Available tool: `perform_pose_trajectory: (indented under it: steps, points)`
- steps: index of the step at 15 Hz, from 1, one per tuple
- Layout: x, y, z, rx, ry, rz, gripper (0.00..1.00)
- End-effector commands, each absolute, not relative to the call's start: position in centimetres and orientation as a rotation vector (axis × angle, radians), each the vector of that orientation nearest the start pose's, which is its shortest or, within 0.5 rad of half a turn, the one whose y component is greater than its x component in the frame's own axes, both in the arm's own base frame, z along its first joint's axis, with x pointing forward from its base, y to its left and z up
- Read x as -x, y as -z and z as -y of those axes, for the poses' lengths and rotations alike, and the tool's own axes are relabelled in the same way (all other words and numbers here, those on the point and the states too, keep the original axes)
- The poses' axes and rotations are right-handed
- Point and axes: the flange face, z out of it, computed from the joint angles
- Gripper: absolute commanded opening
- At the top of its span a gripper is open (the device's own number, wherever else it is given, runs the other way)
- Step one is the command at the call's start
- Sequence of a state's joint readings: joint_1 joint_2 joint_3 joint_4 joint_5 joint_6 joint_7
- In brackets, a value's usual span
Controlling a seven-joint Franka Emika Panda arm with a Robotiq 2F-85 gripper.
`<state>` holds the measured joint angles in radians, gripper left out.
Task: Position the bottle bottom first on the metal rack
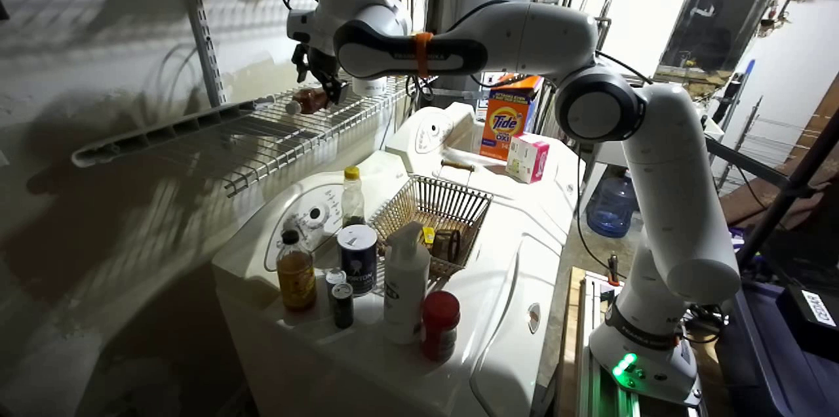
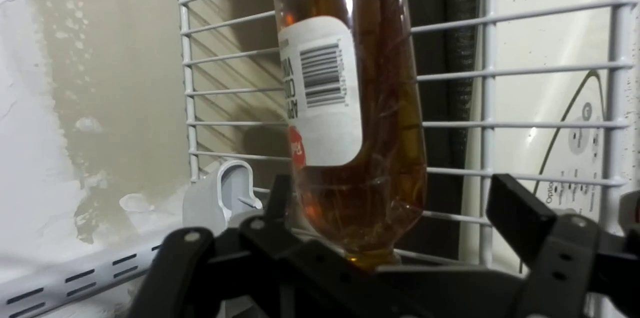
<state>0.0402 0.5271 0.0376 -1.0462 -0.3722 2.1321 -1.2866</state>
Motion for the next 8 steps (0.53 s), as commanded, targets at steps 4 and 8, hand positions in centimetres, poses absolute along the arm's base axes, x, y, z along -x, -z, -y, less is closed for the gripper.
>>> perform_pose_trajectory:
  steps: [4,8]
  points:
    - [-76.2,-60.1,-2.7,-1.851,-0.307,-1.732,1.00]
    - [-76.8,-60.0,-2.5,-1.844,-0.332,-1.721,1.00]
